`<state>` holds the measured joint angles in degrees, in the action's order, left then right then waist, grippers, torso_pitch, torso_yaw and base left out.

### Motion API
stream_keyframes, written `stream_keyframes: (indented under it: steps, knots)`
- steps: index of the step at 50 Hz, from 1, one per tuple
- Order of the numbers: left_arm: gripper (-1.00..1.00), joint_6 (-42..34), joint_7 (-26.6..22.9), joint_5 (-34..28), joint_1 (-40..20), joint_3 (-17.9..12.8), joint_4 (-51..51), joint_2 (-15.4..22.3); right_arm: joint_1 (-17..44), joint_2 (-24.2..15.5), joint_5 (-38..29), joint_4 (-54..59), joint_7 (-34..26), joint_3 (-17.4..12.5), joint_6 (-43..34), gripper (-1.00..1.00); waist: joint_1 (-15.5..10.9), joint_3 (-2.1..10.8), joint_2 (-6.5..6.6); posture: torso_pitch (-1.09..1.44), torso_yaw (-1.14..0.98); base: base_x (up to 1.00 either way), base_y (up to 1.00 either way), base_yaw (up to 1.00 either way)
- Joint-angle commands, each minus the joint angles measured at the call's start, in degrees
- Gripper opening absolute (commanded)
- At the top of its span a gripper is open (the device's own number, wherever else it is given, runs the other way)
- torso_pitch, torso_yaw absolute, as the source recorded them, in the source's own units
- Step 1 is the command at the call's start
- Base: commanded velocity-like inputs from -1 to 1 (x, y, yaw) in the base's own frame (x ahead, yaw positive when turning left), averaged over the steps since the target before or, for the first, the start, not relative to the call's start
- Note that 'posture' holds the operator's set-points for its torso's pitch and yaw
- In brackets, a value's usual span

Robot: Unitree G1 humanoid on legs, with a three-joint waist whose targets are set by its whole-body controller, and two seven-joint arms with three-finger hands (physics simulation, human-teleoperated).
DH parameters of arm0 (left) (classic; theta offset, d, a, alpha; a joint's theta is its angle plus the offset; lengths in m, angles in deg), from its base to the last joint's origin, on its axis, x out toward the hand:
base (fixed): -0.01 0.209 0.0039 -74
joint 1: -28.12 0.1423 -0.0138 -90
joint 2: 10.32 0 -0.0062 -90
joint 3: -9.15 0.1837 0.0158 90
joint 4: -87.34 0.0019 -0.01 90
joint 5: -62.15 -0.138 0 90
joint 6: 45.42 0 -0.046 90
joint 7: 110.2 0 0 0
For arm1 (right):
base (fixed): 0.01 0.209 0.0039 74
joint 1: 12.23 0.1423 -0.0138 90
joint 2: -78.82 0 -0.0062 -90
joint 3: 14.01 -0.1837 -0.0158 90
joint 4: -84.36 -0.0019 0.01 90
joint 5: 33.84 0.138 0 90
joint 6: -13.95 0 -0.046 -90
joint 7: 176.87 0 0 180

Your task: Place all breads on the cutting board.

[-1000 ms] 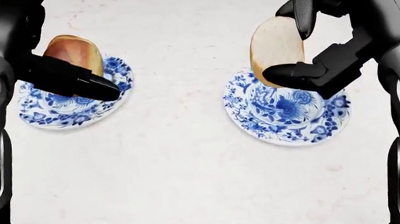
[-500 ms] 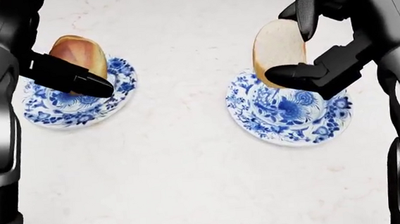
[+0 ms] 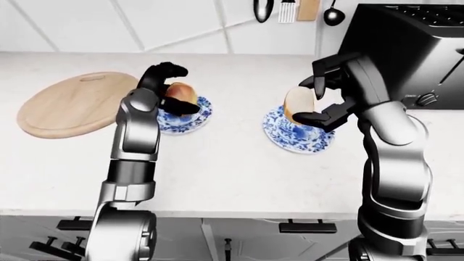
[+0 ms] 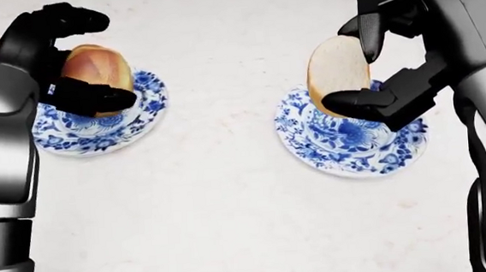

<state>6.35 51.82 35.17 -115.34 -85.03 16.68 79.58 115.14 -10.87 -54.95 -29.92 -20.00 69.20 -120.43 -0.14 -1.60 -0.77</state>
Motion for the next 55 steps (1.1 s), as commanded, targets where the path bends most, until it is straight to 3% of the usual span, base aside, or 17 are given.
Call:
stream_keyframes:
  steps: [1,12,25,26,28,29,32,34,37,42,44,45,46,47,50,52,55]
  knots:
    - [0.08,1.44,0.0,0.08,-2.03,-0.08,-1.42,0.26,1.67,-0.51,-0.13,-1.71,0.55,-0.49,1.44,-1.0,0.08,1.57,0.0,0.0,0.0,0.0,0.0,0.0]
    - [-0.51,1.35,0.02,-0.28,-2.89,-0.39,-3.88,0.65,1.58,-0.52,0.06,-1.71,0.83,-0.59,1.68,-1.0,0.05,1.54,-0.02,0.0,0.0,0.0,0.0,0.0]
    - [-0.92,-14.93,-12.48,-3.19,-6.01,-0.67,-27.0,4.24,4.02,-1.64,-0.18,-4.38,-0.15,-0.43,-1.49,-1.0,0.19,0.57,-0.03,0.0,0.0,0.0,0.0,0.0]
    - [-0.98,-15.16,-13.04,-3.49,-6.21,-0.67,-27.63,4.63,3.77,-1.62,-0.41,-4.63,-0.37,-0.05,-1.44,-1.0,0.4,1.7,0.4,0.0,0.0,0.0,0.44,0.0]
    - [-1.0,-15.56,-13.65,-3.68,-6.6,-1.01,-28.31,4.9,3.82,-1.33,-0.41,-4.68,-0.51,-0.18,-1.4,-1.0,-0.14,1.13,-2.45,0.0,0.0,0.0,0.67,0.0]
    - [-1.0,-16.01,-14.02,-3.79,-6.77,-1.13,-28.84,5.07,3.76,-1.25,-0.44,-4.67,-0.53,-0.19,-1.35,-1.0,-0.07,1.7,-2.85,0.0,0.0,0.0,0.67,0.0]
    - [-1.0,-17.01,-15.03,-4.04,-7.32,-1.24,-30.17,5.58,4.02,-1.3,-0.47,-4.76,-0.58,-0.4,-1.44,-1.0,-0.33,1.72,-2.43,0.0,0.0,0.0,0.78,0.0]
    - [-1.0,-17.91,-15.67,-4.4,-7.66,-1.18,-31.16,5.87,4.14,-1.28,-0.4,-4.77,-0.49,-0.52,-1.57,-1.0,-0.51,0.53,-2.61,0.0,0.0,0.0,1.0,0.0]
    - [-1.0,-18.03,-16.45,-4.75,-7.43,-1.13,-32.23,6.24,4.06,-1.26,-0.4,-5.03,-0.48,-0.43,-1.81,-1.0,-0.7,0.0,-1.59,0.0,0.0,0.0,1.0,0.0]
    - [-1.0,-18.38,-17.57,-5.55,-7.15,-1.04,-33.5,6.52,4.2,-1.24,-0.41,-5.14,-0.48,-0.39,-2.1,-1.0,-0.51,0.26,1.97,0.0,0.0,0.0,1.0,0.0]
    - [-1.0,-18.54,-18.08,-5.84,-7.01,-1.1,-34.01,6.66,4.0,-1.16,-0.28,-4.93,-0.37,-0.39,-1.74,-1.0,-0.38,0.81,4.7,0.0,0.0,0.0,1.0,0.0]
    - [-1.0,-18.41,-18.11,-5.9,-6.94,-1.18,-34.01,6.64,4.15,-1.2,-0.39,-5.13,-0.43,-0.29,-2.11,-1.0,-0.26,1.71,7.45,0.0,0.0,0.0,0.87,0.0]
    - [-1.0,-18.44,-18.45,-6.11,-6.71,-1.11,-34.4,6.73,4.13,-1.13,-0.38,-4.96,-0.3,-0.31,-1.97,-1.0,-0.79,1.26,5.97,0.0,0.0,0.0,0.74,0.0]
    - [-1.0,-18.64,-18.72,-6.32,-6.76,-1.1,-34.65,6.79,4.12,-1.12,-0.34,-4.9,-0.27,-0.33,-1.9,-1.0,-0.55,0.42,6.4,0.0,0.0,0.0,0.58,0.0]
    - [-1.0,-18.98,-19.39,-6.92,-6.86,-1.03,-35.28,6.86,4.47,-1.08,-0.11,-5.26,-0.36,-0.48,-2.5,-1.0,-0.41,0.3,6.02,0.0,0.0,0.0,0.08,0.0]
    - [-1.0,-18.93,-19.71,-7.26,-6.82,-1.02,-35.57,6.8,4.64,-1.0,0.08,-5.62,-0.32,-0.48,-2.93,-1.0,-0.5,1.25,5.05,0.0,0.0,0.0,0.0,0.0]
    - [-1.0,-18.87,-20.06,-7.71,-7.0,-1.0,-35.68,6.72,4.47,-1.01,0.22,-5.57,-0.11,-0.32,-2.68,-1.0,-0.6,1.06,3.37,0.0,0.0,0.0,0.0,0.0]
